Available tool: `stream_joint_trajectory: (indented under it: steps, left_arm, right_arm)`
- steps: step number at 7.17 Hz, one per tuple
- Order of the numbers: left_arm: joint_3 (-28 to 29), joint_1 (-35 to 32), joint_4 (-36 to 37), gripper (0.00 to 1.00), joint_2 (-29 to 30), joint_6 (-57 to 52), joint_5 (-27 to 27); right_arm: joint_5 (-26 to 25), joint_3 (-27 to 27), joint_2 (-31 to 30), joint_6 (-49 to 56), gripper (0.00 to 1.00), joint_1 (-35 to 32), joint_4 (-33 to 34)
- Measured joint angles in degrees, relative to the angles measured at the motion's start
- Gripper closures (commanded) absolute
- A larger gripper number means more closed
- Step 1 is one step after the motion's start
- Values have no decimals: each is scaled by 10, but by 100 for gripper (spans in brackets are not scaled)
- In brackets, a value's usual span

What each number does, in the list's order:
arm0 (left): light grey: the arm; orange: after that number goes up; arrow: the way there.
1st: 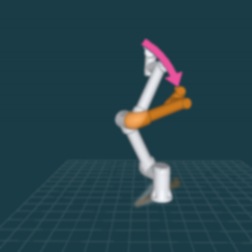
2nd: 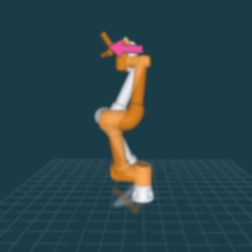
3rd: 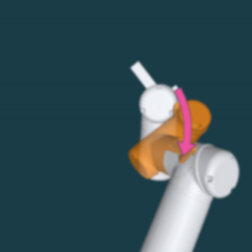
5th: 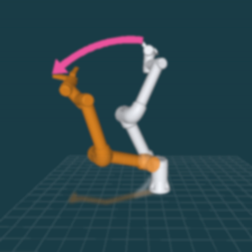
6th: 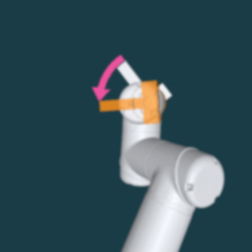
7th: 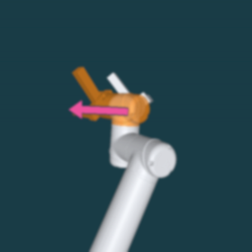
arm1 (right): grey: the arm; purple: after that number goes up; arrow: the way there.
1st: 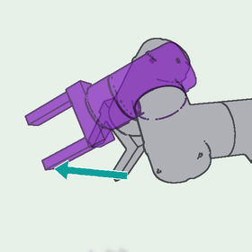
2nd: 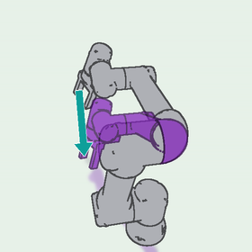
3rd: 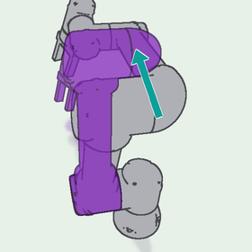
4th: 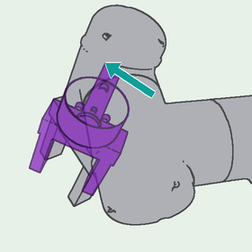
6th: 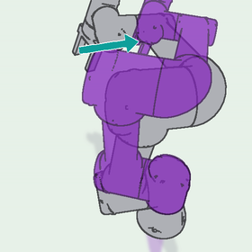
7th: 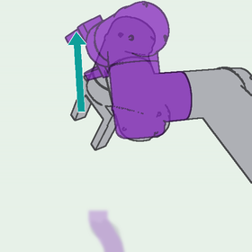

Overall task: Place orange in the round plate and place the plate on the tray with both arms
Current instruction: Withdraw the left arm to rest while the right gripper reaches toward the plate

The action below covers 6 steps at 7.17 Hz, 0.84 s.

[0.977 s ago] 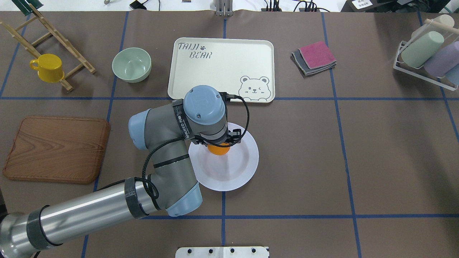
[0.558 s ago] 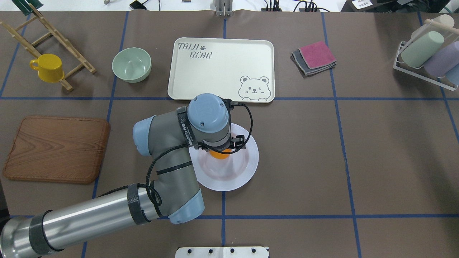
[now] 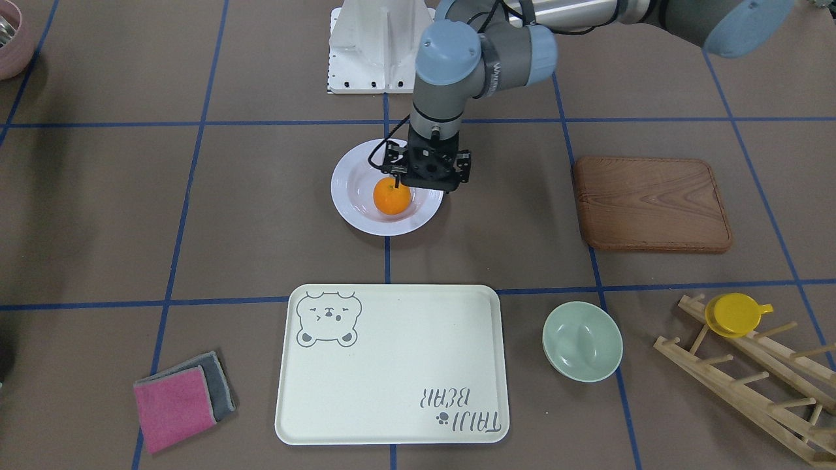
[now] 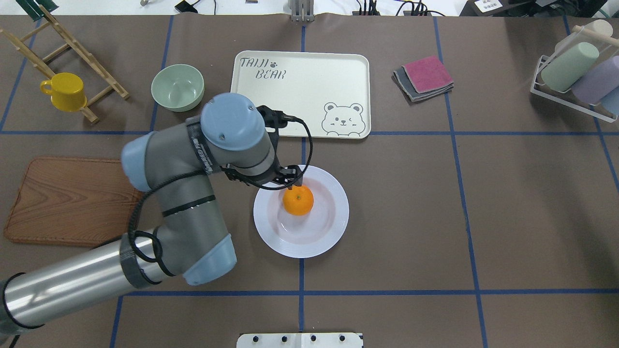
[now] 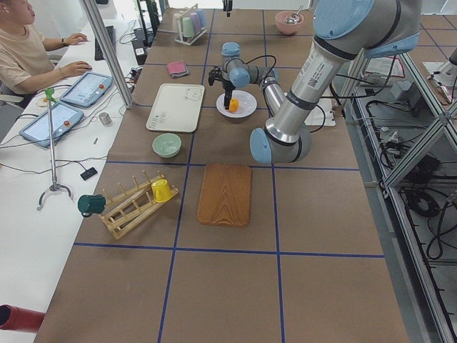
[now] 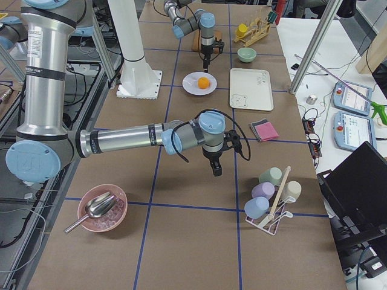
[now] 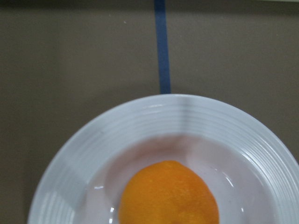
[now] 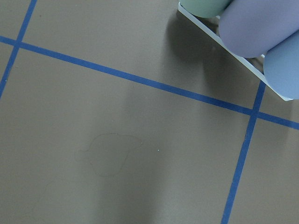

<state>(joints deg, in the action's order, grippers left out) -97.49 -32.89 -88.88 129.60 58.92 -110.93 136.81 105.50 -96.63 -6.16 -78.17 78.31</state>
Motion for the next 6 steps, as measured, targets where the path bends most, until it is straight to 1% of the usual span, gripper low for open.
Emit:
stream_joint_trajectory:
  steps: [2, 3, 4, 6]
  left_arm:
    - [-87, -95, 25, 0, -113, -159, -30]
    - [-111, -148, 27, 0, -169, -253, -41]
    - [-120, -203, 28, 0, -215, -348, -61]
    - [-119, -331, 29, 0, -304, -539, -129]
  right_arm:
    - [22, 5, 31, -52, 0, 20, -2]
    - [26, 8, 45, -96, 0, 34, -15]
    - [27, 11, 52, -165, 0, 54, -55]
    - [15, 12, 59, -346, 0, 111, -181]
